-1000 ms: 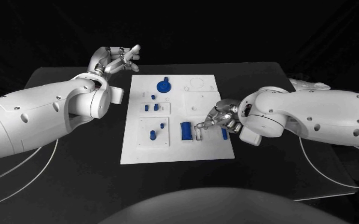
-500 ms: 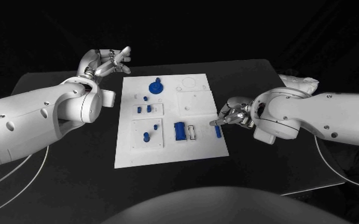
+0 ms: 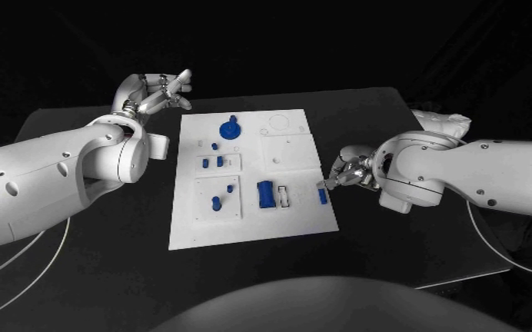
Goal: Assemble the parts on the task board
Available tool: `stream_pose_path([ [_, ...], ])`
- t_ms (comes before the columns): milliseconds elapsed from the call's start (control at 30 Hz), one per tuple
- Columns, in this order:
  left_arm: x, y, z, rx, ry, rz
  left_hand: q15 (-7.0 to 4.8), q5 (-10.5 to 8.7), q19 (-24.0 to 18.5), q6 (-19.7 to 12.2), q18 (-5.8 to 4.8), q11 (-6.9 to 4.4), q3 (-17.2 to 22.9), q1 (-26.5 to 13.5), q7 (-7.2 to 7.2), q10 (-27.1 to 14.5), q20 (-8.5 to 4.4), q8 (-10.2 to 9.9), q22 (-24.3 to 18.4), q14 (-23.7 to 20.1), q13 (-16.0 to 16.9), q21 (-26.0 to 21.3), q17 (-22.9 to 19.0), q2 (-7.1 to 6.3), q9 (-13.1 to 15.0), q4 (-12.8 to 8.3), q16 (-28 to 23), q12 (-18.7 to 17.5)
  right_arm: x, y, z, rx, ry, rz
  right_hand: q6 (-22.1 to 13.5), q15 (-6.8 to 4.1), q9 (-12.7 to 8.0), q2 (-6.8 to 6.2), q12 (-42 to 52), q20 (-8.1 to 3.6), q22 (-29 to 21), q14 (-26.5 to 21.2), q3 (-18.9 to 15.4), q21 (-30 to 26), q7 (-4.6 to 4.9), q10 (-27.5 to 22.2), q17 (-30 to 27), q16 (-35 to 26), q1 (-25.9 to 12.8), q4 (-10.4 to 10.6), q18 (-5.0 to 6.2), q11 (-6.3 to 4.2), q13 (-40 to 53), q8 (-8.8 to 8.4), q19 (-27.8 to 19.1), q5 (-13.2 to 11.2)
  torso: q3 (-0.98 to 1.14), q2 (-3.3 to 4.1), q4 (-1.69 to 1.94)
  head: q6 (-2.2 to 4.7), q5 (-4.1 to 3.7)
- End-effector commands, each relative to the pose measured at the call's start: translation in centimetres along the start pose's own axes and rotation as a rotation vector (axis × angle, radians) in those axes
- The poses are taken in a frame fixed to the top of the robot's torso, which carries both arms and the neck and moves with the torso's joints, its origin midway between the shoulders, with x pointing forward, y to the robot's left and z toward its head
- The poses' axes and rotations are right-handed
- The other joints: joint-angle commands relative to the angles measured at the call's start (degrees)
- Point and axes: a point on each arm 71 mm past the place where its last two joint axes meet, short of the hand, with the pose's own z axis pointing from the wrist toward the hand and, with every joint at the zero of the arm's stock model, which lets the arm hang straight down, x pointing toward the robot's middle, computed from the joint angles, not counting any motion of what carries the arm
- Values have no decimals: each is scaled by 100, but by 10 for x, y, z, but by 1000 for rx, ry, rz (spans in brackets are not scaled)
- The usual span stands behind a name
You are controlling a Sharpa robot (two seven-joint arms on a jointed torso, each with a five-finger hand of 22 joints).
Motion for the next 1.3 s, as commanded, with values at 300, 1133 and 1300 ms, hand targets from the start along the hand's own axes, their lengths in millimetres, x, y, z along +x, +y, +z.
stream_pose_path([
  [300,4,-2,1,9,20,-8,-8,32,41,-47,66,9,-32,17,12,-35,7,-29,-8,21,-5,-23,-8,65,9,6,3,22,8,-1,11,48,40,-58,34,-30,69,-53,22,-35,1506,587,180,31,-31,611,1509,24,143,-237,-38,-67,1509,58,600,-367,-1,-2,1,0,59],
  [1133,1,-1,0,7,17,-7,-8,32,41,-47,66,9,-32,17,12,-35,7,-29,-8,21,-5,-23,-8,65,9,6,3,22,14,2,24,73,78,-95,230,-57,27,78,22,-54,1506,587,335,31,-92,611,1509,24,168,-277,-38,-115,1509,18,600,-481,0,3,6,0,122],
  [1300,1,-1,0,7,16,-7,-8,32,41,-47,66,9,-32,17,12,-35,7,-29,-8,21,-5,-23,-8,65,9,6,3,22,16,2,26,77,85,-100,308,-72,2,115,22,-67,1506,587,395,31,-117,611,1509,24,188,-297,-38,-136,1509,-9,600,-456,-5,3,2,0,126],
])
